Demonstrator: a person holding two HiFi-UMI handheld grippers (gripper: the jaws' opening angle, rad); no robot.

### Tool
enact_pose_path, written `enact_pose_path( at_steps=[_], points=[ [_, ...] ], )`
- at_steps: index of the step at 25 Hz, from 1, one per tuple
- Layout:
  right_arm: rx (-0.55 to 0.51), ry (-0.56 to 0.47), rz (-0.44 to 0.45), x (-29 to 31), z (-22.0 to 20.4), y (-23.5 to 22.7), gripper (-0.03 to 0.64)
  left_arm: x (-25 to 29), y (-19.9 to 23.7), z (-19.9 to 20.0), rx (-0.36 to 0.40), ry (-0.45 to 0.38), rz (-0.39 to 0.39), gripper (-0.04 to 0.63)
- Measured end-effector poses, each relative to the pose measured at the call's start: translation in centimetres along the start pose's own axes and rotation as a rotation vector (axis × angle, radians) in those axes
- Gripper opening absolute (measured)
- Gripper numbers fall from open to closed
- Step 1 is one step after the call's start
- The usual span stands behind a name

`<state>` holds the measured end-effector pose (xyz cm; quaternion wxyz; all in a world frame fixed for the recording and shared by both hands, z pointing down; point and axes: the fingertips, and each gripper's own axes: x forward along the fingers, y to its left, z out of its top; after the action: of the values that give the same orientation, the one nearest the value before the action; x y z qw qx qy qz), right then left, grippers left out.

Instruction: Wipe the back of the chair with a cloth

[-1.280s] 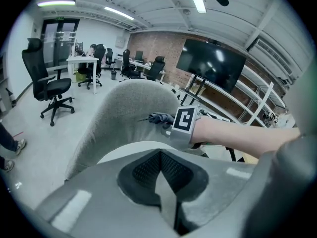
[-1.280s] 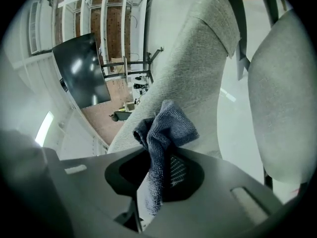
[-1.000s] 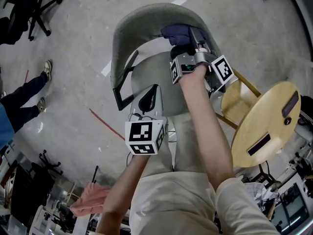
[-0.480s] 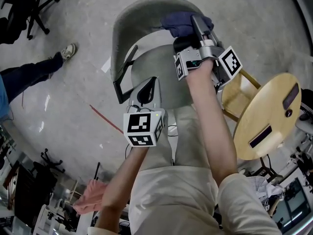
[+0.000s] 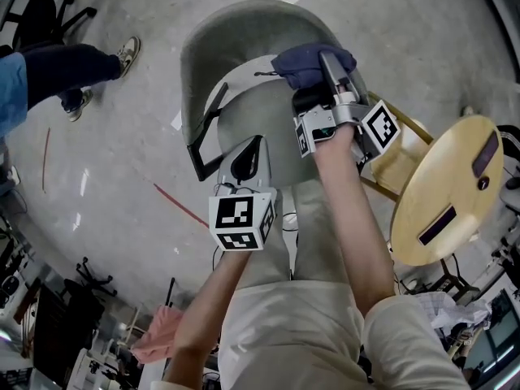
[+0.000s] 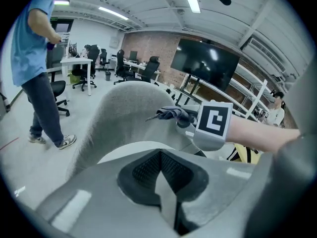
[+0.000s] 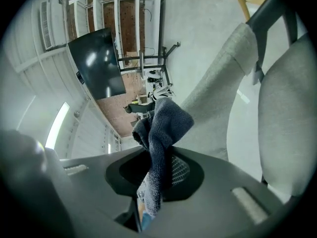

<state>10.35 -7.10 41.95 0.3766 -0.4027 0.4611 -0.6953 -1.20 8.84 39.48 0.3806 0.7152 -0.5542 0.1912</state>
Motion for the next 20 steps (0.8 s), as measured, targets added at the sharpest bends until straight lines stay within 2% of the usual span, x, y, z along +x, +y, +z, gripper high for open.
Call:
enact_pose_path(
  at_steps=[12, 20],
  points=[
    [0.012, -0.059, -0.095, -2.2, 1.5, -6.4, 0.081, 0.4, -0.4, -0.2, 0.022, 0.023, -0.013, 0.001],
    [0.097, -0.19, -0.181, -2.8, 3.4, -11.4, 0.081, 1.1, -0.3, -0.8, 0.026, 0.048, -0.015, 0.001]
  ],
)
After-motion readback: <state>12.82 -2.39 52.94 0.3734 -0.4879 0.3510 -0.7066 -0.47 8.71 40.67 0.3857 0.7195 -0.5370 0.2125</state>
